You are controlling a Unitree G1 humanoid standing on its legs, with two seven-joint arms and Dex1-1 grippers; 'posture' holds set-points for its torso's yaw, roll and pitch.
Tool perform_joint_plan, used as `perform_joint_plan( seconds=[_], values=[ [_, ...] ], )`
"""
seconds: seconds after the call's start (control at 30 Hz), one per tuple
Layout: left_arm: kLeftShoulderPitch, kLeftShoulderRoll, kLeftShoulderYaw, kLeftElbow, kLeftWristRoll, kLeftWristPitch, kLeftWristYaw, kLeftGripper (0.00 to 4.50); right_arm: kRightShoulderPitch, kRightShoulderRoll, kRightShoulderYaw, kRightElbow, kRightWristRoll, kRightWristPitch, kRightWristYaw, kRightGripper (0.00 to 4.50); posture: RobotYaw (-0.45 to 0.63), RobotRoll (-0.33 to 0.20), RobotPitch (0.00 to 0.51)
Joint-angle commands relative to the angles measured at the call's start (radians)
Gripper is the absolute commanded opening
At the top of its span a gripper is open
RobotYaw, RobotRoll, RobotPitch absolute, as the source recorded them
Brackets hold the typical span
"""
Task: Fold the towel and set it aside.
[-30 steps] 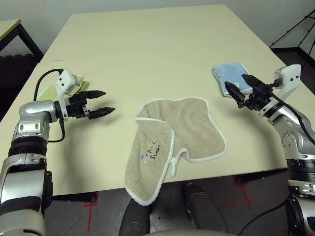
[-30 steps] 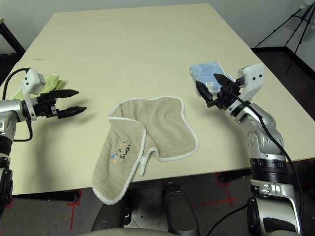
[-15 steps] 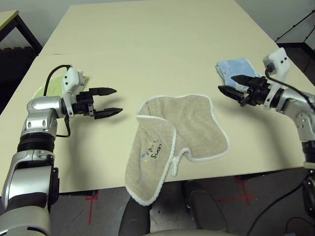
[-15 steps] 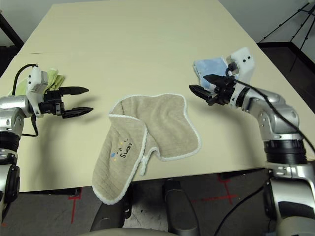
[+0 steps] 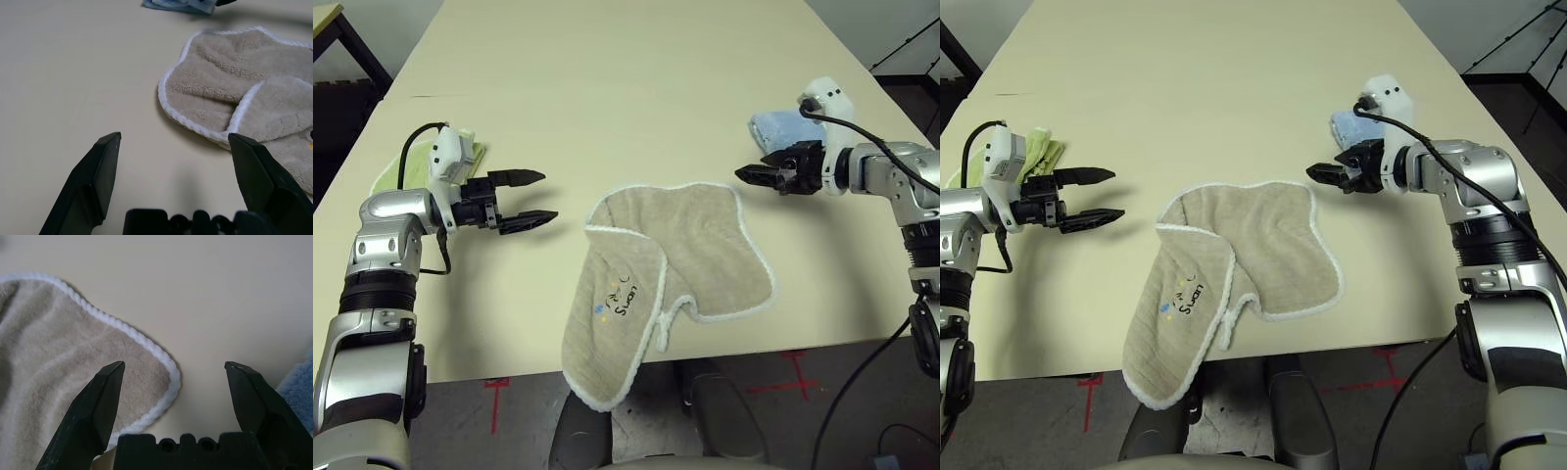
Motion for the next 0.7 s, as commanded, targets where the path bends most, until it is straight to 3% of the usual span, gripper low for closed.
perform_joint_plan(
  seconds=[0.03,0.37,0.7],
  values=[
    [0.03,-0.005,-0.006,-0.084,-0.036,0.103,0.013,4.44,0.008,-0.052,0.055,-0.009,-0.023,0.017,0.073,4.47,0.02,0.0,0.219],
    [0.052,0.019,-0.022,-0.126,-0.03,0.155,-0.01,4.44,-0.026,-0.073,0.135,-0.023,-0.041,0.089,0.165,4.47,0.01,0.0,0.218],
    [0.029,0.012,-0.039,-0.098,-0.023,0.142,-0.019,4.44,-0.134,0.038,0.191,0.155,-0.125,0.028,0.168,4.47,0.0,0.0,0.218]
  ],
)
